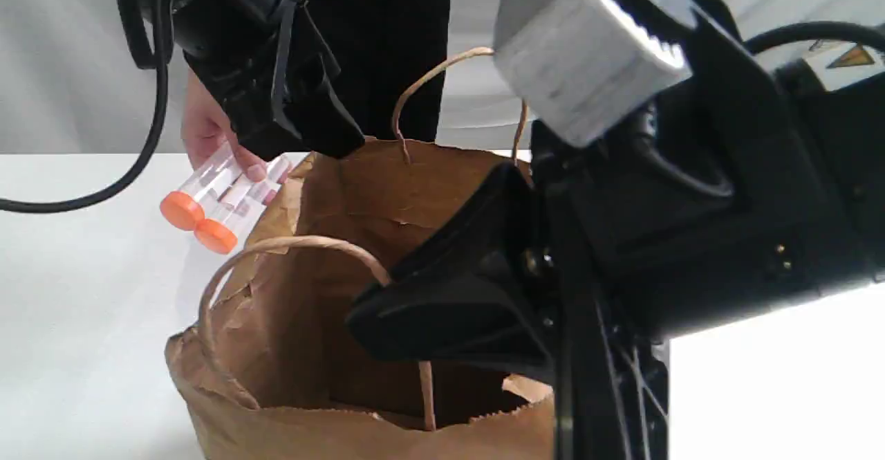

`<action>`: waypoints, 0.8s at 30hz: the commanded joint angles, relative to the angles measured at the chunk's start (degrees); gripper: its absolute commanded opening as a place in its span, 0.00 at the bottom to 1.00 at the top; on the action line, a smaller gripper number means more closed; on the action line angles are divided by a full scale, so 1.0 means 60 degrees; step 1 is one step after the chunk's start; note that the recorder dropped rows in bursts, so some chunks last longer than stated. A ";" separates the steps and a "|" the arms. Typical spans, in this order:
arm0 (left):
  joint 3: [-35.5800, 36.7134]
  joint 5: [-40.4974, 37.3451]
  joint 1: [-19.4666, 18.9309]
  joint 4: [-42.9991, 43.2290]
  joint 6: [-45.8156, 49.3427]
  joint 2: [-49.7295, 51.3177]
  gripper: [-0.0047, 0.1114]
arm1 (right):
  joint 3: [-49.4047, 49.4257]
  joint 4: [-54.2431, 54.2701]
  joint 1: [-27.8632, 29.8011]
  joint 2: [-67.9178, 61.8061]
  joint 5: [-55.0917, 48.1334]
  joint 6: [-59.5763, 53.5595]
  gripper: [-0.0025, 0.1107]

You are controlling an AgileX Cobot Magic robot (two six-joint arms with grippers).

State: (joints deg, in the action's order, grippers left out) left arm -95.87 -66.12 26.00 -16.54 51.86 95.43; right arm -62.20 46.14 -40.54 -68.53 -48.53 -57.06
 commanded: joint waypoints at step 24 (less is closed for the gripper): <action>-0.0040 0.0714 0.0042 -0.0253 0.0401 0.1035 0.04 | 0.0063 -0.0023 -0.0036 0.0017 0.0060 0.0223 0.02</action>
State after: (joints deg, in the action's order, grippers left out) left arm -95.87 -61.80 26.00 -17.56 53.96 101.88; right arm -62.20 46.14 -40.54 -68.53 -48.53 -55.78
